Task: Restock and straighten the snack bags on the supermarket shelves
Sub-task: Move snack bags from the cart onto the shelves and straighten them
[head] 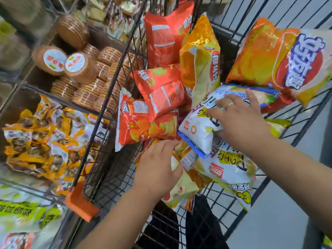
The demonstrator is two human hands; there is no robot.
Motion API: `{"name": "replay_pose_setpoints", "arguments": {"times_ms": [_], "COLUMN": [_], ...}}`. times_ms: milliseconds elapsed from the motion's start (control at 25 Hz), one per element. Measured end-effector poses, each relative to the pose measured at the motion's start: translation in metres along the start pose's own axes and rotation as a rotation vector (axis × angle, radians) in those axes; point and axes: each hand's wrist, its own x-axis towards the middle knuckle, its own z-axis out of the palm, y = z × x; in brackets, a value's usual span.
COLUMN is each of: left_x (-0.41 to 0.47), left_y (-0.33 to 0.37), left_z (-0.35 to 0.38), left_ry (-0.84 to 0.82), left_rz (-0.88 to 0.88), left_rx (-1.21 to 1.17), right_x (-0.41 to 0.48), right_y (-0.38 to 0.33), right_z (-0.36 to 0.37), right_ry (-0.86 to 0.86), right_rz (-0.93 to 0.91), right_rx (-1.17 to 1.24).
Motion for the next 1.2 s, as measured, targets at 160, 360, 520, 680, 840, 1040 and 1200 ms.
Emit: {"name": "replay_pose_setpoints", "arguments": {"times_ms": [160,360,520,680,840,1040,1200], "left_x": [-0.008,-0.023,-0.018,-0.006,-0.008,-0.017,-0.007], "left_y": [-0.002,0.001,0.009,0.014,0.028,0.025,-0.002], "left_z": [-0.011,-0.023,-0.024,-0.025,-0.028,-0.044,-0.066], "left_ry": [-0.012,-0.163,-0.180,-0.100,0.155,0.345,0.232], "left_rz": [0.014,-0.075,-0.296,-0.384,-0.496,-0.547,-0.678], "left_rx": [0.006,-0.183,-0.894,-1.215,-1.435,-1.516,-1.230], "right_x": [-0.009,-0.027,-0.043,-0.057,-0.077,-0.104,-0.114], "right_y": [-0.012,-0.023,-0.071,-0.097,-0.090,-0.098,-0.087], "right_z": [-0.002,-0.034,-0.055,-0.048,-0.040,-0.051,-0.039], "right_ry": [0.088,0.202,0.062,-0.123,-0.201,-0.185,-0.202], "right_rz": [0.066,0.274,0.409,0.344,0.230,0.149,0.161], "right_rx": [0.050,0.267,0.451,0.531,0.748,0.977,0.902]}}
